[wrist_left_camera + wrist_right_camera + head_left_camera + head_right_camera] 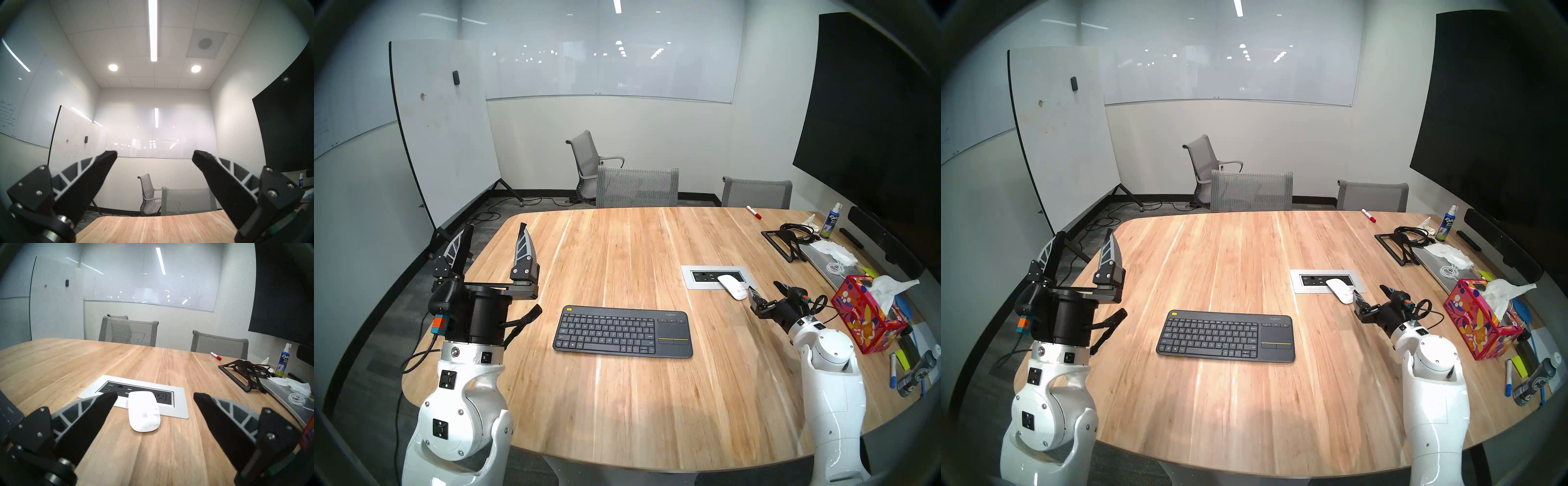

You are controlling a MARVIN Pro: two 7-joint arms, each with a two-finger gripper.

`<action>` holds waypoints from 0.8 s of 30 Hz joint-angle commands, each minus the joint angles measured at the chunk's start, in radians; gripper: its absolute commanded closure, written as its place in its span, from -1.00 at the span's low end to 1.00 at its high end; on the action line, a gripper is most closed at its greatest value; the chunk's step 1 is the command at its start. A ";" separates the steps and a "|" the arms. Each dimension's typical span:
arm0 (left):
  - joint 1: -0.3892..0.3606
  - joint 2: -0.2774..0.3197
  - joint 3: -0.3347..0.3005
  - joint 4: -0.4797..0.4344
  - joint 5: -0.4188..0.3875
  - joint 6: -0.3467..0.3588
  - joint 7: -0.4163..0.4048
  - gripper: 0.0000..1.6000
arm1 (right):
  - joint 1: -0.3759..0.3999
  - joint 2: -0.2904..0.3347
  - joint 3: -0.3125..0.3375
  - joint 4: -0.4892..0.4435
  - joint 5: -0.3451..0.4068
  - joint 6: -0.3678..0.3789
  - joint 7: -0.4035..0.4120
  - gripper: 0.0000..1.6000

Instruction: Put the mouse beside the keyboard

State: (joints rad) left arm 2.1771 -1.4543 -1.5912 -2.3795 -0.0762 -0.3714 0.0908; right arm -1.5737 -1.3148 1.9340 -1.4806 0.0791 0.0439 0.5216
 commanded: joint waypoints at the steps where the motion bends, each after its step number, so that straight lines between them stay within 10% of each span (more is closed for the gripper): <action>1: -0.001 -0.002 -0.001 -0.017 0.000 -0.002 0.002 -1.00 | 0.070 0.018 -0.011 0.021 0.001 0.018 0.003 -1.00; 24: -0.001 -0.002 -0.001 -0.017 0.000 -0.002 0.002 -1.00 | 0.197 0.069 -0.040 0.204 -0.004 -0.003 0.039 -1.00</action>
State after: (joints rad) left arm 2.1771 -1.4543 -1.5912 -2.3794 -0.0762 -0.3714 0.0907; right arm -1.4500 -1.2722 1.8989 -1.2947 0.0752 0.0540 0.5534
